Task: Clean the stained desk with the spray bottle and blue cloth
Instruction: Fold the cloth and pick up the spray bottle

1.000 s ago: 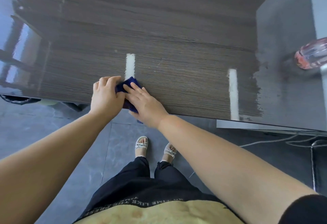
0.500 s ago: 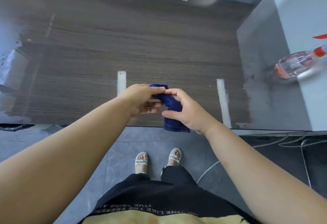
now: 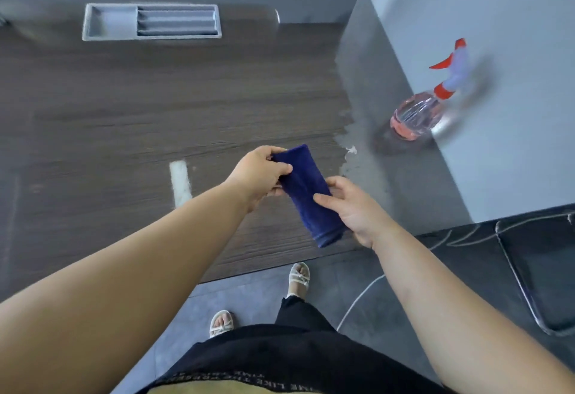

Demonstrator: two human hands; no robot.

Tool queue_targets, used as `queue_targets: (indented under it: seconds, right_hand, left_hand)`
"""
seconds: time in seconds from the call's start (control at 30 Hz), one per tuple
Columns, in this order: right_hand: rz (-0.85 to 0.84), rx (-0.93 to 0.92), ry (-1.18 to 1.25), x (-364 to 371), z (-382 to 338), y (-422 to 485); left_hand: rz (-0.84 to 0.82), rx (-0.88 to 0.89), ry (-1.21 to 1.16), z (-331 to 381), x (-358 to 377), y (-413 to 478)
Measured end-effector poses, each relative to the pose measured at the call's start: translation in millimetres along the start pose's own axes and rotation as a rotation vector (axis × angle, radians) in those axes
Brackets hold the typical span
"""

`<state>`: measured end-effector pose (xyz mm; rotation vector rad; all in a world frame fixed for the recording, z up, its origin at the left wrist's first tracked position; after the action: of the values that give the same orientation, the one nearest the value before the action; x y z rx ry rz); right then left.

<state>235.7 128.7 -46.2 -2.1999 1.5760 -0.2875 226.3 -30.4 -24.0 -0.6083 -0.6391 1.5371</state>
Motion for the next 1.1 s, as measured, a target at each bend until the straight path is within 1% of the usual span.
queue_targets:
  seconds: [0.07, 0.13, 0.2, 0.33, 0.4, 0.5, 0.57, 0.7, 0.87, 1.0, 1.1]
  right_hand:
    - [0.046, -0.02, -0.069, -41.7, -4.6, 11.8]
    - [0.103, -0.006, -0.113, -80.7, -4.2, 18.3]
    - [0.174, 0.023, -0.12, -122.4, -1.4, 21.3]
    - [0.226, 0.071, -0.113, -182.0, 5.4, 21.7]
    - [0.239, 0.087, -0.123, -205.5, 9.9, 21.7]
    - [0.282, 0.117, -0.09, -226.6, 18.4, 22.2]
    - [0.313, 0.128, -0.05, -236.1, 21.5, 24.2]
    - [0.313, 0.139, -0.013, -242.7, 22.4, 30.1]
    - [0.316, 0.137, -0.021, -252.6, 22.2, 30.8]
    - [0.389, 0.125, 0.067, -251.7, 22.0, 37.2]
    - [0.394, 0.104, 0.085, -236.3, 11.6, 57.3]
  left_hand:
    - [0.064, 0.016, 0.103, 15.5, 26.9, 21.1]
    - [0.119, 0.106, 0.316, 38.0, 54.8, 39.6]
    - [0.119, 0.202, 0.443, 64.0, 93.9, 55.5]
    - [0.062, 0.344, 0.563, 110.9, 184.9, 84.2]
    - [0.014, 0.35, 0.591, 124.4, 228.0, 99.7]
    - [0.005, 0.331, 0.538, 133.8, 260.3, 122.3]
    - [0.026, 0.298, 0.504, 136.2, 266.7, 138.0]
    - [0.002, 0.264, 0.614, 132.3, 271.8, 154.5]
    - [0.014, 0.328, 0.581, 139.6, 260.2, 148.4]
    - [0.112, 0.297, 0.461, 137.7, 207.4, 138.4]
    - [0.215, 0.28, 0.418, 137.1, 148.6, 131.0]
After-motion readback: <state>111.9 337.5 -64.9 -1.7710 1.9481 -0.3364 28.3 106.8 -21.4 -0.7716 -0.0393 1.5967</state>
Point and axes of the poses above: each hand's wrist, its own y-axis towards the middle knuckle, its own x-axis out of the palm, z = x × y, the point moved 10 cm from there along y, towards the middle knuckle, and after that the axes turned 7 degrees about -x, right-handed, at the moved point
